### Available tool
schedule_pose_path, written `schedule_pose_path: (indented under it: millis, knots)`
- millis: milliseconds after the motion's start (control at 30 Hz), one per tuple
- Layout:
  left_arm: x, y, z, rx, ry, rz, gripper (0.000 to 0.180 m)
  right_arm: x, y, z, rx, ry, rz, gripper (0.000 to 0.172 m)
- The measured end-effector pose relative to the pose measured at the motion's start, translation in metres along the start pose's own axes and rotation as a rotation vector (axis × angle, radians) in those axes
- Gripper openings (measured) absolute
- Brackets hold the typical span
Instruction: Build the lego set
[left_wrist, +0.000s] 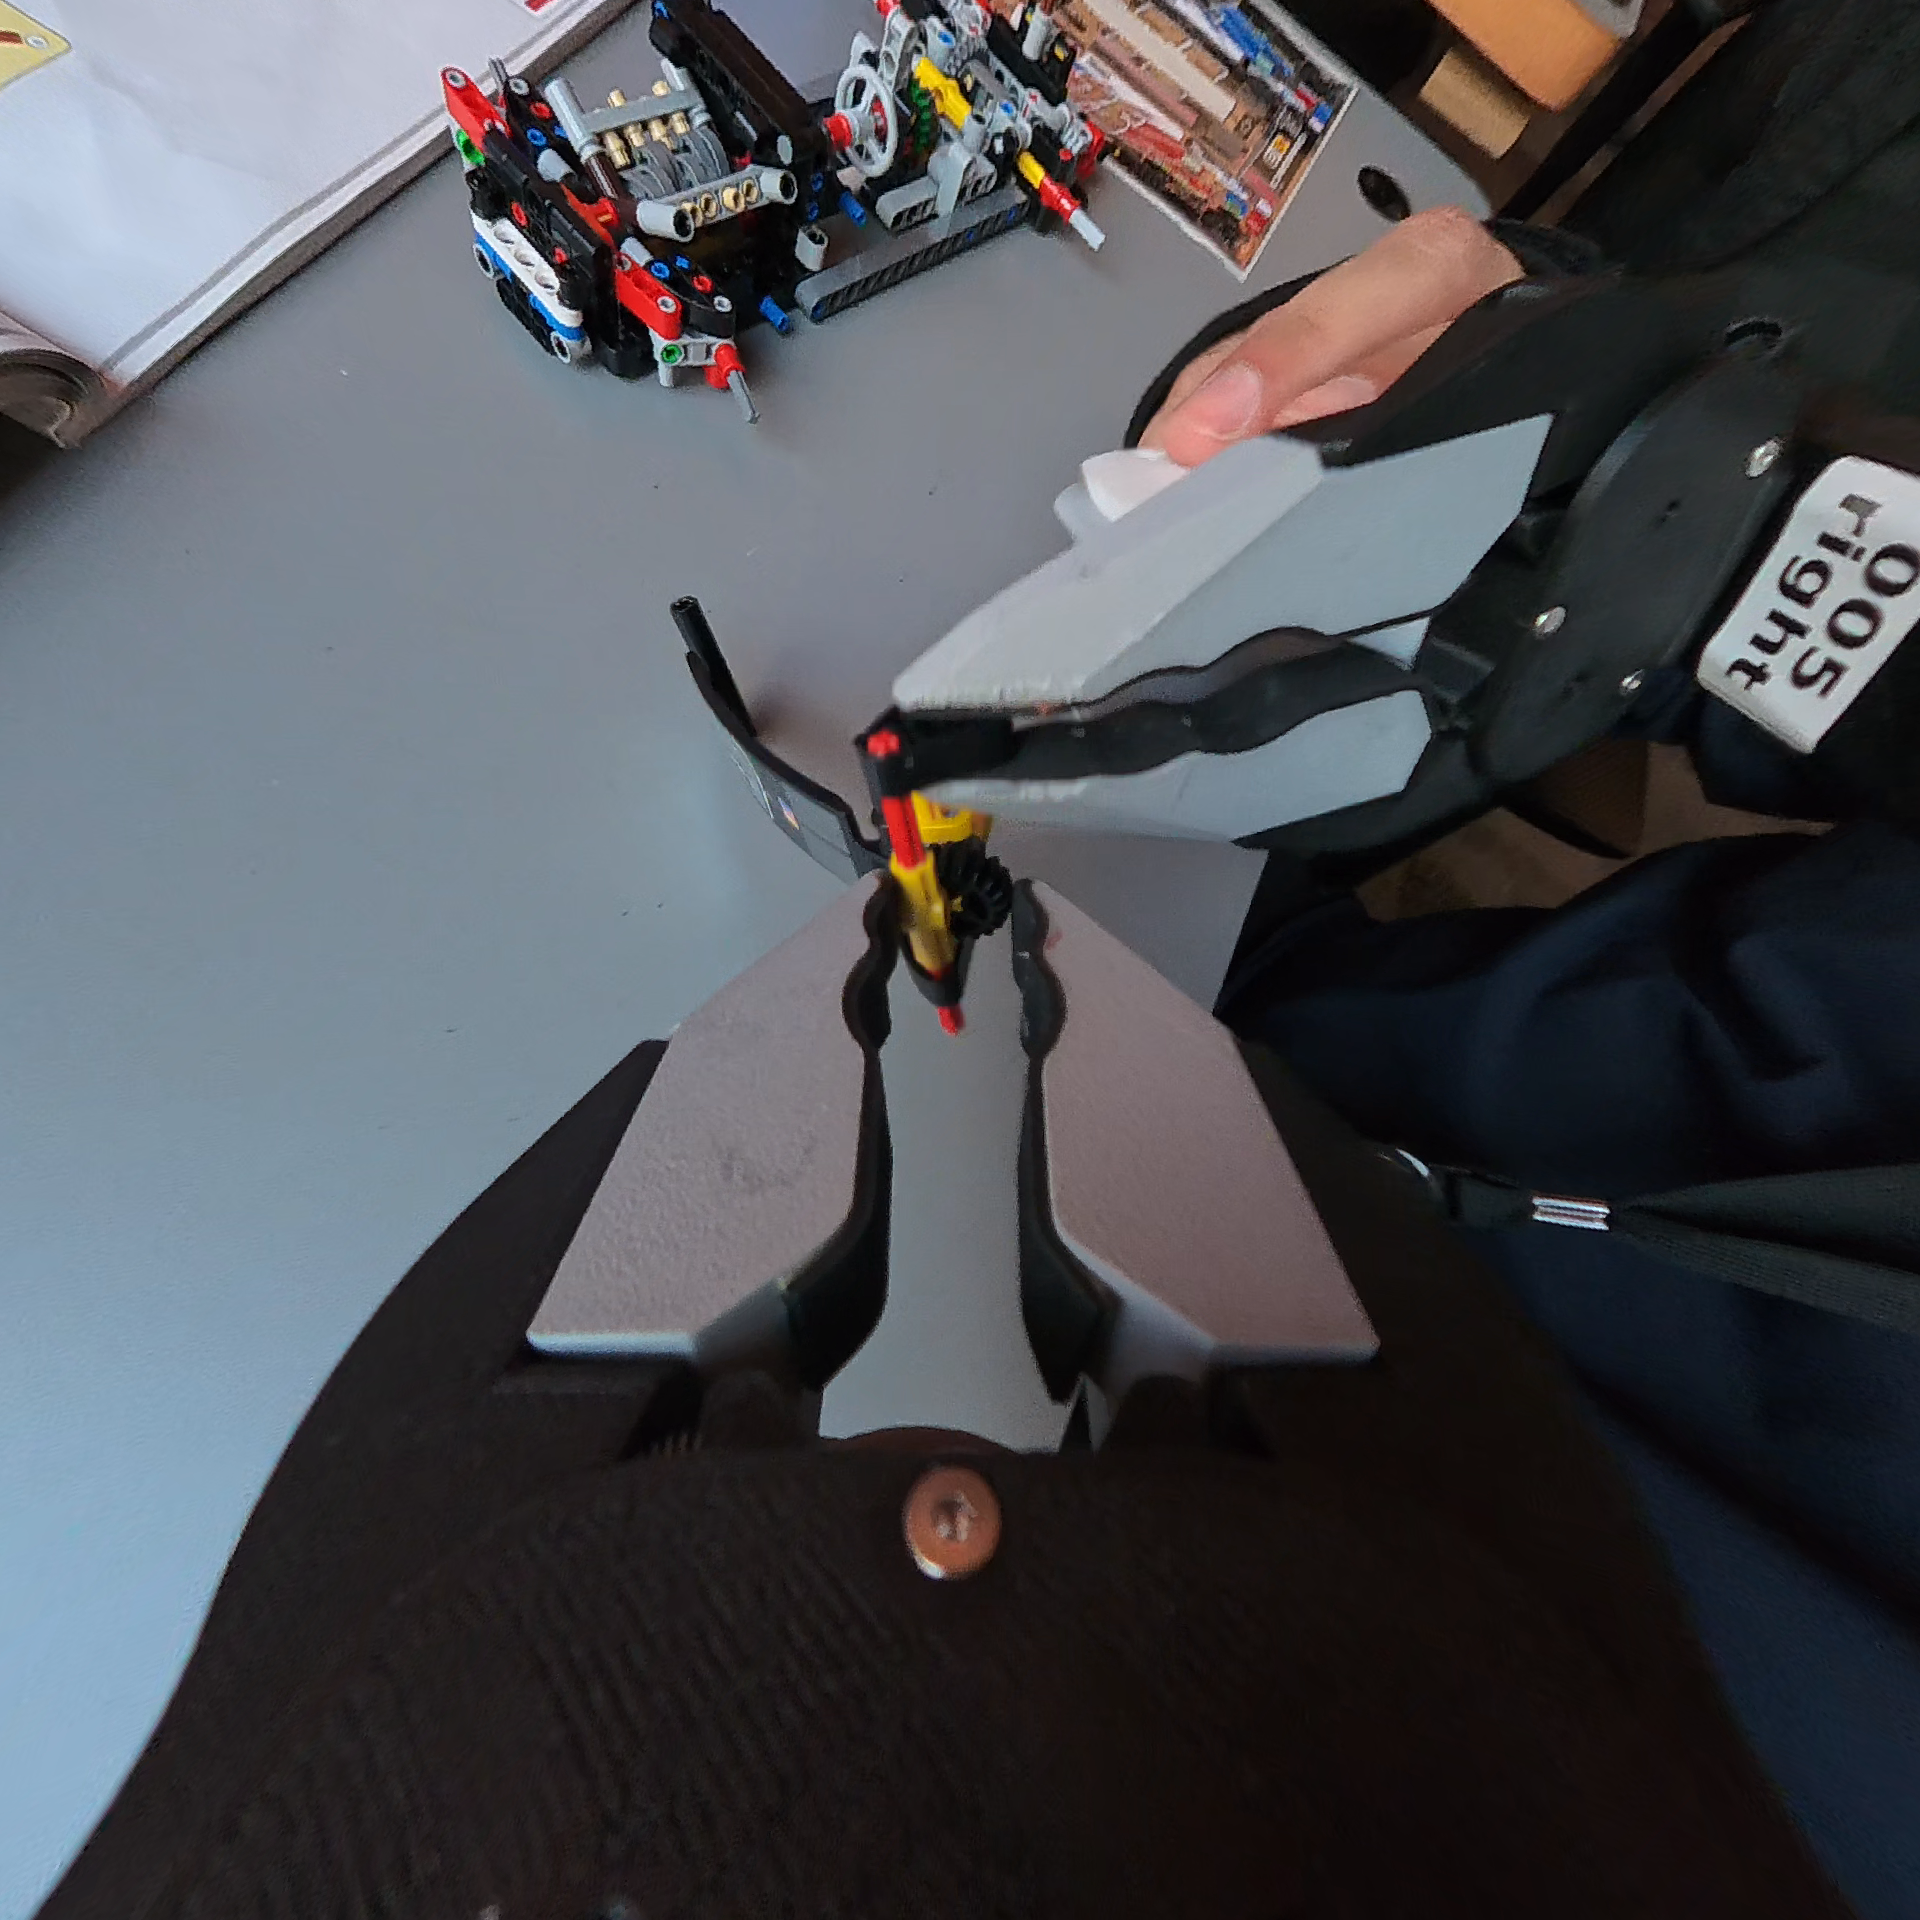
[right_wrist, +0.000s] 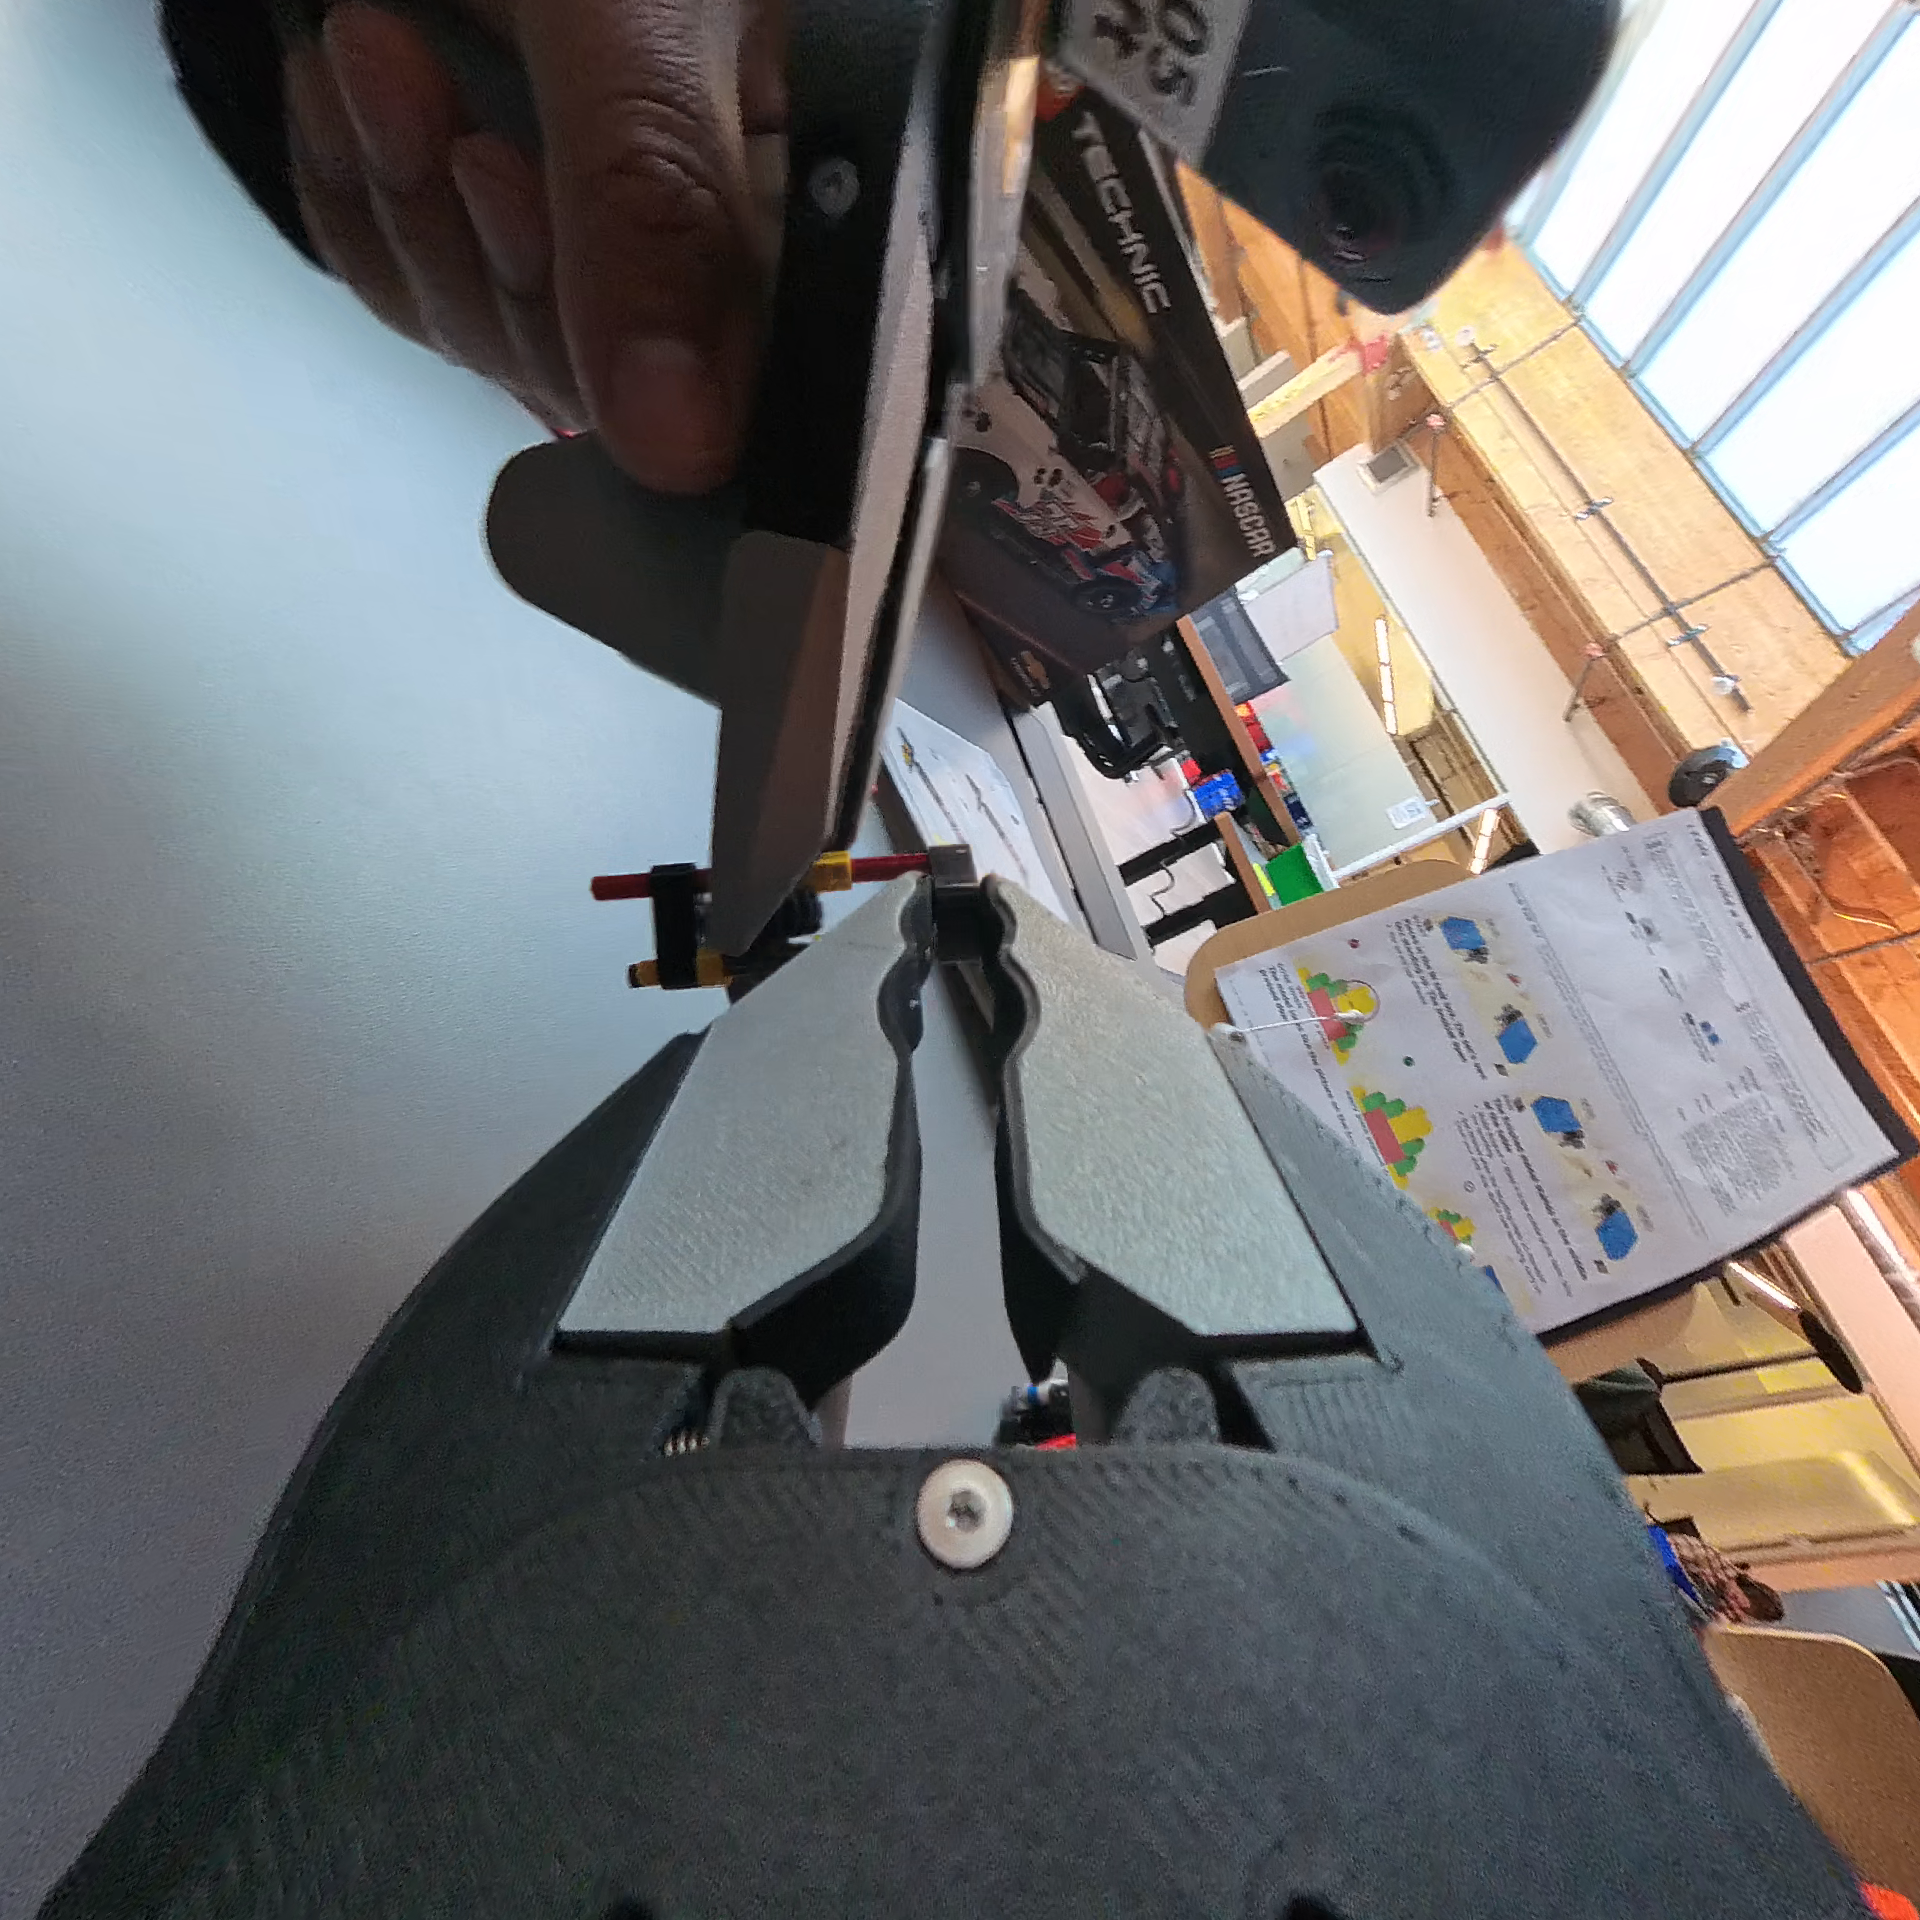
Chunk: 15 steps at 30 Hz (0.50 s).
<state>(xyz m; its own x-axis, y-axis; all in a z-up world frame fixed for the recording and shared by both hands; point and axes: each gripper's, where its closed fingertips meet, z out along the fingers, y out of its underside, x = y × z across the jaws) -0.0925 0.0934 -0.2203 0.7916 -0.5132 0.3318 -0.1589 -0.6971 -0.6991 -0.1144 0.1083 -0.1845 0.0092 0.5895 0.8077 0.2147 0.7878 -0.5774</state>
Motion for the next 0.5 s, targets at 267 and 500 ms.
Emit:
schedule_pose_path:
  millis: [267,500]
  knots:
    - [0.000,0.001,0.000,0.047,0.028,-0.013,0.019,-0.004,-0.001,-0.001,0.032,-0.038,0.001,0.005]
    - [-0.006,0.006,0.003,0.049,-0.032,0.131,0.019,-0.008,0.001,0.002,0.047,-0.069,-0.033,0.005]
